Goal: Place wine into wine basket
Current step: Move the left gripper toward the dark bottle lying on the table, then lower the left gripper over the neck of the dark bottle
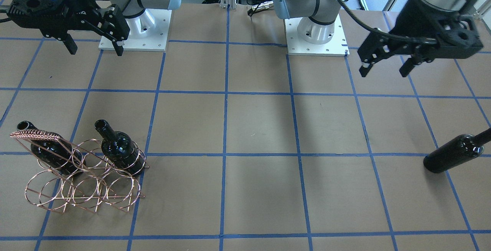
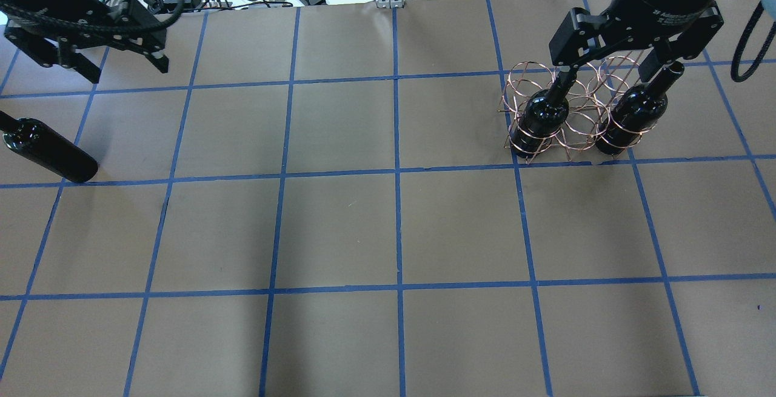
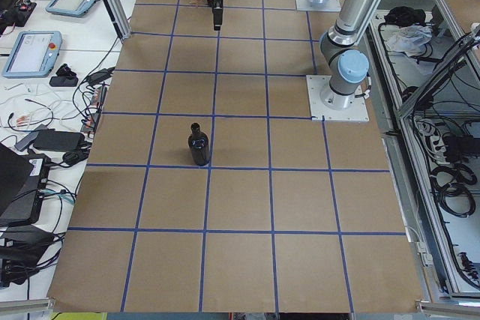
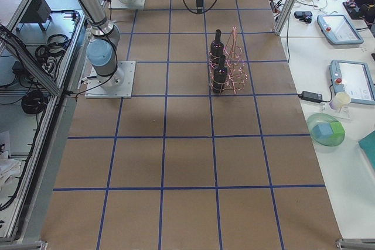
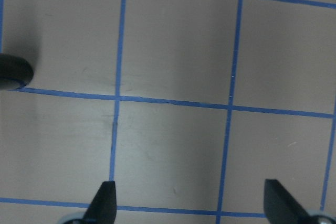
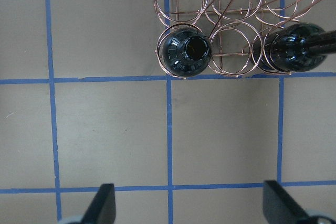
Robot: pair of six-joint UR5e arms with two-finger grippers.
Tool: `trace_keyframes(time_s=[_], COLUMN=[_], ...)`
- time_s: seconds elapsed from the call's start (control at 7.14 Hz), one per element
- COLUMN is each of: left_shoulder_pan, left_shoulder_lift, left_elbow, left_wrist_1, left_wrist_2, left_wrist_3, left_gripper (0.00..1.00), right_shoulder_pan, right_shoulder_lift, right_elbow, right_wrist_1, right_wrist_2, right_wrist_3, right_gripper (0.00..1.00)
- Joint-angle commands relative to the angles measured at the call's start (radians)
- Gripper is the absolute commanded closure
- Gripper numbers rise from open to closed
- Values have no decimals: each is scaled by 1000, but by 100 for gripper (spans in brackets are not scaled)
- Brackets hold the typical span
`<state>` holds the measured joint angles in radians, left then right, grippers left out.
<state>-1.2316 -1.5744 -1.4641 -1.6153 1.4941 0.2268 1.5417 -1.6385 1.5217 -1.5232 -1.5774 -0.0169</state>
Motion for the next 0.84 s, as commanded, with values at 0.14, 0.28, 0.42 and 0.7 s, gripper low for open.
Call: trace_keyframes(time_s=[0.14,0.28,0.42,0.7], left_shoulder_pan=[228,256,292,354], left_shoulder_lift=[-85,-125,-163,-234], left_elbow=[48,89,102,103], left_wrist_1=[15,23,64,162], left_wrist_2=[57,99,110,107], left_wrist_3=[274,352,437,545], left_gripper=[0,0,0,0], right_shoulder_pan=[0,0,0,0], right_shoulder_lift=[0,0,0,-1], right_elbow=[2,0,2,8], right_wrist_1=[0,0,0,-2], right_wrist_2=[0,0,0,2], right_wrist_3=[0,0,0,0], right_gripper=[0,0,0,0])
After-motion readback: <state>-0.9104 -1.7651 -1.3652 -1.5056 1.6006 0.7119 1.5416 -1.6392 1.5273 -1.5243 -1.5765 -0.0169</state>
